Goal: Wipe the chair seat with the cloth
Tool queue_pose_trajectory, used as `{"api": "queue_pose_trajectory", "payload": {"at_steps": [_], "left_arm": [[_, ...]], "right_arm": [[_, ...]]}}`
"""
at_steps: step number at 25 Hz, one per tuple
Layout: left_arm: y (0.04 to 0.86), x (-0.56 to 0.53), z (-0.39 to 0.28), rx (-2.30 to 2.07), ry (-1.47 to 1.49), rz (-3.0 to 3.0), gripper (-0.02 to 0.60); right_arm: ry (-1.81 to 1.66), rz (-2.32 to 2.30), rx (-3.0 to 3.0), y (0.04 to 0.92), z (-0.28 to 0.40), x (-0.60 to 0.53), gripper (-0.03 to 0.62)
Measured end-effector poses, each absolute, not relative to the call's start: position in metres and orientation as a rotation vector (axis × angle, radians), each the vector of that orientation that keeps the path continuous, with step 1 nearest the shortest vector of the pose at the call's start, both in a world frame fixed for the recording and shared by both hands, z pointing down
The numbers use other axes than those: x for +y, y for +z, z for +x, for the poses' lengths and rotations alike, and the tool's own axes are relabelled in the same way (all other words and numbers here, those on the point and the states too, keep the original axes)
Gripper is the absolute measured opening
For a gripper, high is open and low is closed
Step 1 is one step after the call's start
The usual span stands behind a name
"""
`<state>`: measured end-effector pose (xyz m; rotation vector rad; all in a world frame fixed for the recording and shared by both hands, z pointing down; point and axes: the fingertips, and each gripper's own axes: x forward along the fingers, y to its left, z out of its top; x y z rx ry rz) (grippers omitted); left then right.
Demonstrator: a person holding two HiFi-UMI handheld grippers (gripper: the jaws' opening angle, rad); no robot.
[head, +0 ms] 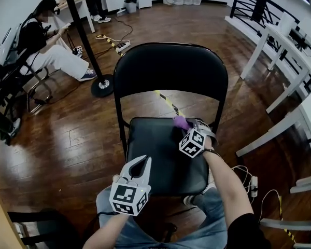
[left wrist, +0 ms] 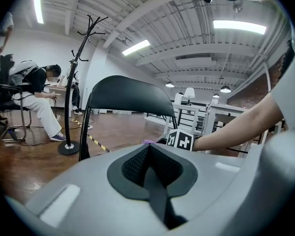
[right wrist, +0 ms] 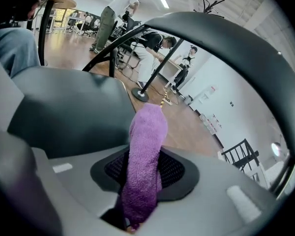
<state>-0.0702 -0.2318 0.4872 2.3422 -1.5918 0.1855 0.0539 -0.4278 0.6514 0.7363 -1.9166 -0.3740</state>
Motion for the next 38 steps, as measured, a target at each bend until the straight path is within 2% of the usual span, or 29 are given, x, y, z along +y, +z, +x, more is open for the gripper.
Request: {"api": "queue_pose_trajectory", "payload": {"at_steps": [9, 24, 38], "left_arm": [[0.501, -0.235, -0.066, -1.592, 0.21, 2.322, 0.005], [0.487, -0.204, -0.038, -1.573, 0.185, 2.362, 0.005], [0.479, -0.181, -0.014, -1.548, 0.175, 2.393, 0.005]], "right_arm": [[-0.388, 0.673, -1.899, 0.664, 0.054, -0.405, 0.12], [-0.309, 0.604, -2.014, 0.66, 0.04, -0.263, 0.12], [-0.273, 0.593, -2.063, 0.656, 0.054, -0.162, 0.12]]}}
